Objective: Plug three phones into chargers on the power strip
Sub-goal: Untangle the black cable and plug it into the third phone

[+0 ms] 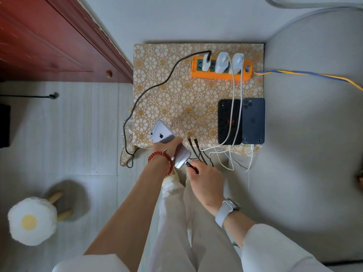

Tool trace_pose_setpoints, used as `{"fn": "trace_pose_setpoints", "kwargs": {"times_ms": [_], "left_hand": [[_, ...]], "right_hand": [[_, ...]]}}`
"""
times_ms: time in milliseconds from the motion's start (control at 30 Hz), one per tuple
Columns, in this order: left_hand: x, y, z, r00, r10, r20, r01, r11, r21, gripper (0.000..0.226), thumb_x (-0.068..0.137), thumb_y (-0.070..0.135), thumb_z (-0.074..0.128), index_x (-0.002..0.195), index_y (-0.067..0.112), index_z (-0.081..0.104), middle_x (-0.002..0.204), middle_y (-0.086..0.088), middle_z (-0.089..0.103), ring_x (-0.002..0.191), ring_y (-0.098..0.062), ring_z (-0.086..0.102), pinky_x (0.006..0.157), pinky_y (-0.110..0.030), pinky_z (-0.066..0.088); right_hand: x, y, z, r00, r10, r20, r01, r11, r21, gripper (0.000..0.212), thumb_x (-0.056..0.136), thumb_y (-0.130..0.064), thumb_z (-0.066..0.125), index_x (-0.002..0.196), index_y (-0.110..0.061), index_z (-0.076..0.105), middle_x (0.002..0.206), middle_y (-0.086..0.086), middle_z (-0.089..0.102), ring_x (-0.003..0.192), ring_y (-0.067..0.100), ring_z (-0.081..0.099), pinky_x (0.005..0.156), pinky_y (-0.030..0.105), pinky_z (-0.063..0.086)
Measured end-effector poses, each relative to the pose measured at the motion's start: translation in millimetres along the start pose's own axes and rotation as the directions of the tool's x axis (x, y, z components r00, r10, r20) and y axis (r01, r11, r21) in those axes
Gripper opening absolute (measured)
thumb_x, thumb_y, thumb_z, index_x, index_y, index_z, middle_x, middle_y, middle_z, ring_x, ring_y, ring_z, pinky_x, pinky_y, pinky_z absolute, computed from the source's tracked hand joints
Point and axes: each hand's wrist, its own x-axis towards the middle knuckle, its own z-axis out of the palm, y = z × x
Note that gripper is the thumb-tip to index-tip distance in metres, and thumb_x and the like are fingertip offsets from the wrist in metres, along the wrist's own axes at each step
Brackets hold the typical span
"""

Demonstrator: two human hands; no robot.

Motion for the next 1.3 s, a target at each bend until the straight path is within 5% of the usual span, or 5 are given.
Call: {"fn": "trace_pose_setpoints", "kwargs": {"times_ms": [367,633,833,1067,1300], "left_hand": [[-0.6,-14.8,-5.4,0.999,-0.027,0.029,0.026,0.999,0.040,0.052,0.071,0.021,0.072,0.113,0.005,0.046,0.081,-0.005,0.054,0.072,-0.021,0.054,0.080,-0.042,0.052],[7.4,0.5,-8.1,0.994,0.106,0.034,-0.111,0.949,0.295,0.070,0.061,0.032,0.071,0.118,0.002,0.046,0.112,-0.017,0.060,0.099,-0.033,0.059,0.088,-0.048,0.052],[8.6,6.2,-5.4,0.961,0.269,0.067,-0.266,0.823,0.502,0.090,0.052,0.041,0.069,0.126,0.002,0.037,0.123,-0.016,0.049,0.107,-0.030,0.052,0.091,-0.045,0.050],[18.4,1.2,20.4,0.921,0.352,0.166,-0.372,0.676,0.636,0.078,0.067,0.035,0.069,0.127,0.003,0.032,0.125,-0.013,0.039,0.099,-0.024,0.045,0.080,-0.034,0.045],[30.1,15.0,55.9,0.860,0.500,0.105,-0.405,0.542,0.737,0.088,0.064,0.038,0.070,0.129,0.003,0.024,0.126,-0.017,0.034,0.115,-0.035,0.038,0.089,-0.043,0.040]], "right_hand": [[-11.1,2.7,10.4,1.000,-0.018,0.013,0.017,0.999,0.046,0.022,0.089,-0.026,0.048,0.097,-0.015,0.065,0.084,0.010,0.072,0.081,0.031,0.062,0.065,0.031,0.042],[1.2,-1.5,13.1,0.983,-0.129,0.132,0.116,0.988,0.102,0.029,0.088,-0.041,0.049,0.095,-0.014,0.059,0.082,0.002,0.069,0.089,0.023,0.061,0.083,0.037,0.047],[8.6,35.2,1.6,0.768,-0.251,0.589,0.367,0.927,-0.084,0.056,0.093,-0.049,0.036,0.136,-0.014,0.036,0.149,0.000,0.034,0.143,0.016,0.013,0.117,0.045,0.014],[4.7,44.9,1.7,0.715,-0.043,0.698,0.270,0.937,-0.220,0.051,0.092,-0.046,0.035,0.123,-0.009,0.048,0.117,0.014,0.063,0.107,0.032,0.057,0.086,0.040,0.047],[40.6,47.5,-15.3,0.894,-0.109,0.434,0.158,0.984,-0.077,0.037,0.093,-0.020,0.036,0.128,-0.012,0.047,0.125,0.009,0.056,0.114,0.026,0.052,0.093,0.040,0.046]]}}
